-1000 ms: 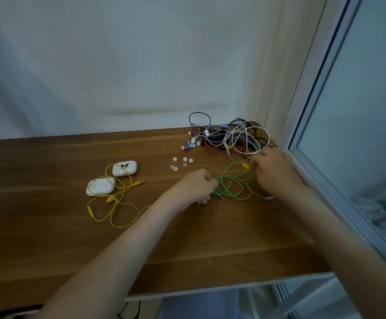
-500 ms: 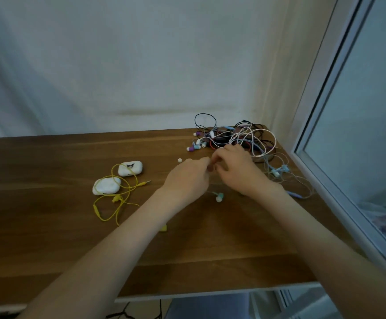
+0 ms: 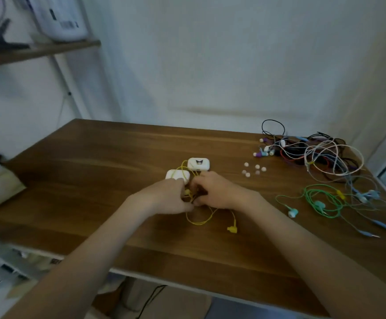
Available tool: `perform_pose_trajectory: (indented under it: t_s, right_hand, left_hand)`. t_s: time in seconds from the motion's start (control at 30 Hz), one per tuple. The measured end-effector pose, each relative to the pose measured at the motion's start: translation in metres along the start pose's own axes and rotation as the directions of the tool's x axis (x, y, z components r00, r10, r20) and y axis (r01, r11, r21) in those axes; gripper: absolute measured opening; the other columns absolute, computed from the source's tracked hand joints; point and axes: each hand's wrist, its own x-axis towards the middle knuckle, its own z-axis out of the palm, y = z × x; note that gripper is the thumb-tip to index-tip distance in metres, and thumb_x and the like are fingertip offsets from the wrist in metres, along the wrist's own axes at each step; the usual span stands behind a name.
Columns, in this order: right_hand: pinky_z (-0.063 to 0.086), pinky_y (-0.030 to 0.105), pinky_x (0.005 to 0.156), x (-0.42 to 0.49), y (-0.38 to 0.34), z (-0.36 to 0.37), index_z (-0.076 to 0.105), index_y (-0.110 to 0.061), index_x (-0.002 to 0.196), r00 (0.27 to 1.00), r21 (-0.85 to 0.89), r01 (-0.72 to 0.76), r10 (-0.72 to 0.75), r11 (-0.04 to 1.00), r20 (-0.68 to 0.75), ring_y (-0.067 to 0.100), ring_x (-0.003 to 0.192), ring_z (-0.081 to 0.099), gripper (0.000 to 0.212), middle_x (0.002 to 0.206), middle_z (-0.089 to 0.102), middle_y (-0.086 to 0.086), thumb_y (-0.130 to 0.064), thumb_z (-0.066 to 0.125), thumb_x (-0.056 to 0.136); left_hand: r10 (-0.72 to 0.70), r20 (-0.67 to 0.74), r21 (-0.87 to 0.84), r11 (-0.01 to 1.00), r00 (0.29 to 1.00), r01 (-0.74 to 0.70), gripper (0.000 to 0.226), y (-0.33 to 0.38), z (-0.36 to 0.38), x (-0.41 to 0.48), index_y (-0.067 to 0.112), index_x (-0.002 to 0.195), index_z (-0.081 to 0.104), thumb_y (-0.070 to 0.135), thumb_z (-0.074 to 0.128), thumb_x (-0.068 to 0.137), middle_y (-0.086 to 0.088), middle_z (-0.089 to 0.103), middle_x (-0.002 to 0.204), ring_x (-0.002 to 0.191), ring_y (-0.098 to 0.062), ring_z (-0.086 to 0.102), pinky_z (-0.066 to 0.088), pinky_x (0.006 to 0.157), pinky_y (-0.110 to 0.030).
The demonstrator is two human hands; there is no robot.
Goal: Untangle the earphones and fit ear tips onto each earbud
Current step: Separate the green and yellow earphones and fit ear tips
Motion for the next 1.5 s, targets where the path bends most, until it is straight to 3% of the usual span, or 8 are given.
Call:
perform_pose_trajectory:
  t_s: [0.57,0.73,0.83,0.97,1.07,1.2,1.33,1.5]
  right_hand:
    - [0.047,0.022,0.055,-0.052,0.037,-0.032,0.055,-0.027,0.102,0.978,0.587,0.034,0.094,0.809,-0.187,0.011,0.056,0.054,0.010,0.082,0.061,-0.004,-0.020,0.057,0.095]
    - [0.050,0.026,0.059,-0.065,0.050,-0.032,0.060,-0.027,0.105,0.965,0.502,-0.077,0.190,0.861,-0.178,0.016,0.066,0.063,0.024,0.098,0.061,-0.006,-0.008,0.049,0.096]
    - [0.051,0.023,0.061,-0.074,0.059,-0.030,0.060,-0.028,0.104,0.966,0.431,-0.122,0.207,0.894,-0.156,0.015,0.079,0.064,0.025,0.108,0.062,-0.002,-0.009,0.047,0.097]
    - [0.042,0.018,0.045,-0.082,0.070,-0.029,0.060,-0.025,0.103,0.924,0.461,-0.237,0.346,0.855,-0.166,0.003,0.046,0.053,0.024,0.089,0.062,-0.005,-0.010,0.042,0.098]
    - [0.038,0.021,0.037,-0.088,0.075,-0.029,0.059,-0.022,0.106,0.898,0.477,-0.305,0.415,0.824,-0.144,0.008,0.035,0.045,0.018,0.071,0.061,-0.001,-0.013,0.045,0.099]
    - [0.049,0.030,0.077,-0.089,0.072,-0.029,0.060,-0.025,0.108,0.912,0.238,-0.333,0.376,0.912,-0.166,0.015,0.092,0.060,0.015,0.107,0.060,0.002,-0.022,0.051,0.096]
    - [0.019,0.039,0.108,-0.081,0.048,-0.021,0.055,-0.028,0.123,0.953,0.029,-0.141,0.143,0.990,-0.267,0.016,0.133,0.027,0.033,0.139,0.038,-0.005,-0.025,0.058,0.090]
    - [0.043,0.029,0.094,-0.072,-0.013,-0.012,0.049,-0.015,0.118,0.928,0.458,0.252,-0.078,0.852,-0.365,0.013,0.106,0.050,0.035,0.113,0.052,0.000,-0.014,0.065,0.087]
  left_hand:
    - [0.177,-0.485,-0.488,0.758,0.856,-0.433,0.033,0.018,-0.008,0.003,0.026,0.061,0.056,0.026,0.054,0.094,0.013,0.058,0.077,0.093,-0.015,0.050,0.033,0.075,-0.021]
    - [0.076,-0.506,-0.858,0.060,0.859,-0.511,0.030,0.033,-0.017,0.003,0.021,0.044,0.044,0.018,0.049,0.074,-0.004,0.073,0.084,0.086,-0.014,0.061,0.044,0.081,-0.030]
    - [0.130,-0.462,-0.855,-0.328,0.877,-0.402,0.030,0.037,-0.023,-0.003,0.016,0.045,0.039,0.016,0.046,0.073,-0.009,0.056,0.051,0.050,-0.023,0.056,0.051,0.054,-0.025]
    - [0.206,-0.384,-0.908,-0.262,0.900,-0.327,0.032,0.031,-0.022,0.002,0.017,0.051,0.033,0.014,0.045,0.081,0.003,0.027,0.038,0.028,-0.007,0.021,0.020,0.034,-0.012]
    - [0.157,-0.321,-0.939,0.077,0.934,-0.336,0.042,0.023,-0.018,0.007,0.018,0.054,0.033,0.011,0.046,0.093,0.004,0.023,0.040,0.031,-0.007,0.015,0.013,0.036,-0.012]
    - [0.085,-0.250,-0.795,0.551,0.964,-0.255,0.044,0.019,-0.013,0.003,0.021,0.057,0.034,0.020,0.051,0.097,0.004,0.024,0.050,0.041,-0.010,0.017,0.012,0.041,-0.021]
    - [0.071,-0.250,-0.797,0.551,0.966,-0.246,0.044,0.017,-0.013,-0.002,0.020,0.057,0.035,0.019,0.051,0.098,0.004,0.026,0.050,0.041,-0.010,0.018,0.012,0.042,-0.023]
    - [0.082,-0.380,-0.875,0.292,0.921,-0.387,0.041,0.016,-0.020,-0.008,0.016,0.062,0.030,0.015,0.047,0.099,0.002,0.022,0.048,0.039,-0.012,0.014,0.011,0.039,-0.021]
